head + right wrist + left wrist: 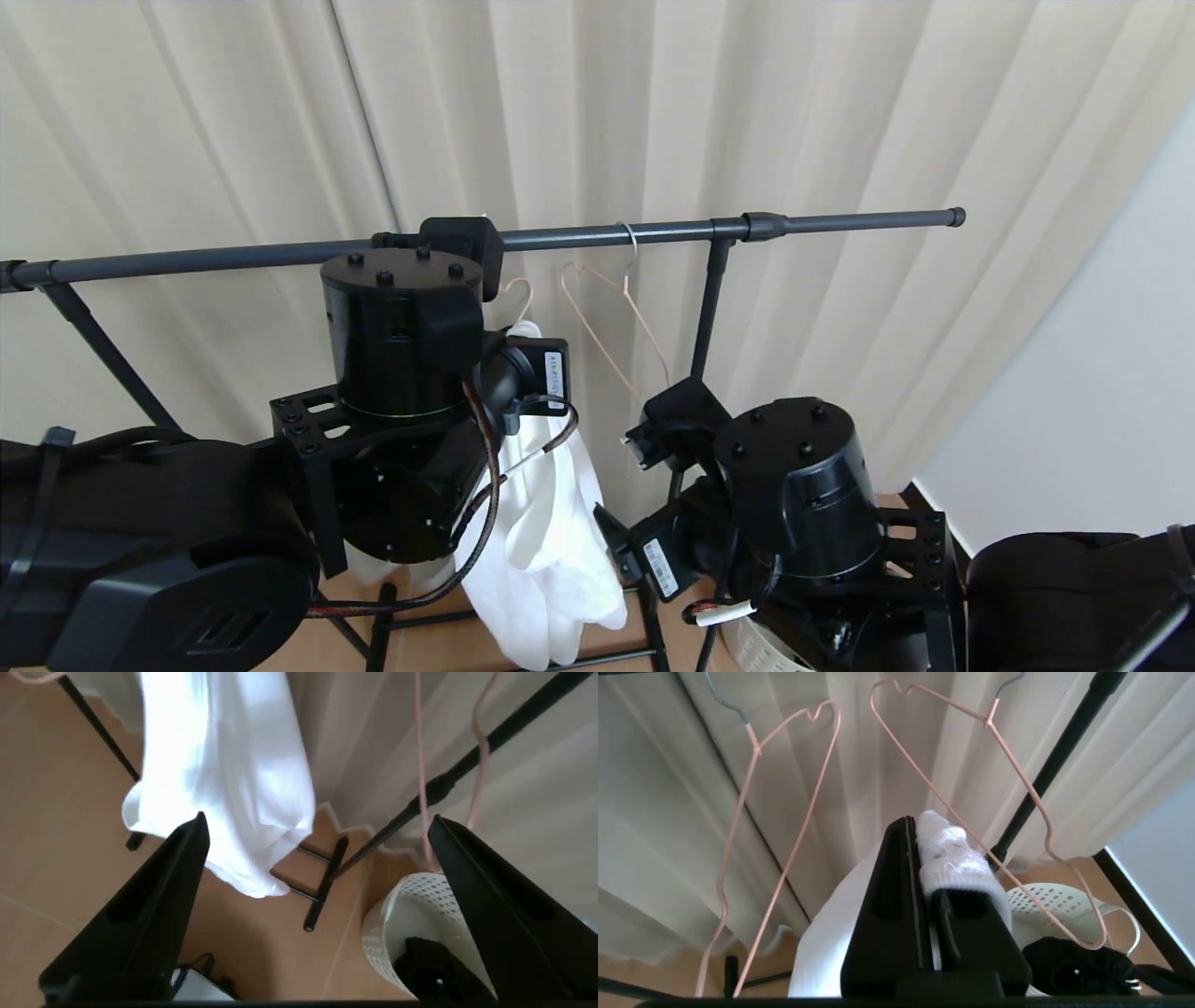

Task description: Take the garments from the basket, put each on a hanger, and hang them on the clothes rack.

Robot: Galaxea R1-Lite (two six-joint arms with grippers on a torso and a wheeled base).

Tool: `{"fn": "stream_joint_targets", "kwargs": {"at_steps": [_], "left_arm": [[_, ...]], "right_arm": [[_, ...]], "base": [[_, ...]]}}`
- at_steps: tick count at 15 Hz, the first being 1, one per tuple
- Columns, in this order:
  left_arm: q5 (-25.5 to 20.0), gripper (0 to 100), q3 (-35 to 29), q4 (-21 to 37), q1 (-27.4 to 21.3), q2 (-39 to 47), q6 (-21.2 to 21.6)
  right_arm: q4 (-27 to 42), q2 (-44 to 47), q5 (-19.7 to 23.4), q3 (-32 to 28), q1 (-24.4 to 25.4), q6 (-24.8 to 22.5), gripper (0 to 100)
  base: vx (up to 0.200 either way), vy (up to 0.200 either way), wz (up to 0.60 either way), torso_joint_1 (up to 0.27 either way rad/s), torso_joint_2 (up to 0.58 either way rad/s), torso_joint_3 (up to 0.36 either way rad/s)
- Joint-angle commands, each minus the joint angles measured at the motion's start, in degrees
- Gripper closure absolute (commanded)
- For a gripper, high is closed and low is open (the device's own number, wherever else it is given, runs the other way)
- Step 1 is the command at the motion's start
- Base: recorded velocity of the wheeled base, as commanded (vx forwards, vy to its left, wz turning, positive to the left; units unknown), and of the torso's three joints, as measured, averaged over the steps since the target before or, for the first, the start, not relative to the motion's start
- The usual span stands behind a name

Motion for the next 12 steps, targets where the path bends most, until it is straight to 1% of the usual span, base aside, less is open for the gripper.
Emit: {"fn": "stream_joint_targets", "kwargs": {"at_steps": [1,3,4,5,6,7,8,9,10,12], "left_arm": [[0.0,100,0.1,0.0,0.0,0.1,0.0],[0.0,100,0.1,0.0,0.2,0.3,0.0],[0.0,100,0.1,0.0,0.2,0.3,0.0],[0.0,100,0.2,0.0,0.2,0.4,0.0],[0.0,100,0.2,0.0,0.2,0.5,0.0],[0.0,100,0.2,0.0,0.1,0.7,-0.1],[0.0,100,0.2,0.0,0.1,0.7,-0.1],[0.0,100,0.2,0.0,0.0,0.7,0.0],[0.0,100,0.2,0.0,0.0,0.6,0.0],[0.0,100,0.2,0.0,0.0,0.6,0.0]], "right_arm": [[-1.0,0.9,1.3,0.1,1.0,0.7,0],[-3.0,-2.8,5.0,3.6,1.0,0.6,0],[-4.3,-5.3,8.2,5.8,1.0,-0.1,0],[-5.8,-6.7,10.7,6.2,1.1,-0.9,0],[-6.8,-6.4,10.9,5.8,1.1,-1.1,0],[-7.0,-5.5,10.8,4.5,1.0,-1.2,0],[-7.0,-2.7,9.7,1.7,1.1,-1.2,0],[-7.1,-0.2,6.9,-0.5,1.1,-1.0,0],[-7.0,4.4,2.4,-4.8,1.0,-0.1,0],[-6.6,7.6,1.5,-9.3,1.0,0.9,0]], "base": [[0.000,0.000,0.00,0.000,0.00,0.000],[0.000,0.000,0.00,0.000,0.00,0.000],[0.000,0.000,0.00,0.000,0.00,0.000],[0.000,0.000,0.00,0.000,0.00,0.000],[0.000,0.000,0.00,0.000,0.00,0.000],[0.000,0.000,0.00,0.000,0.00,0.000],[0.000,0.000,0.00,0.000,0.00,0.000],[0.000,0.000,0.00,0.000,0.00,0.000],[0.000,0.000,0.00,0.000,0.00,0.000],[0.000,0.000,0.00,0.000,0.00,0.000]]}}
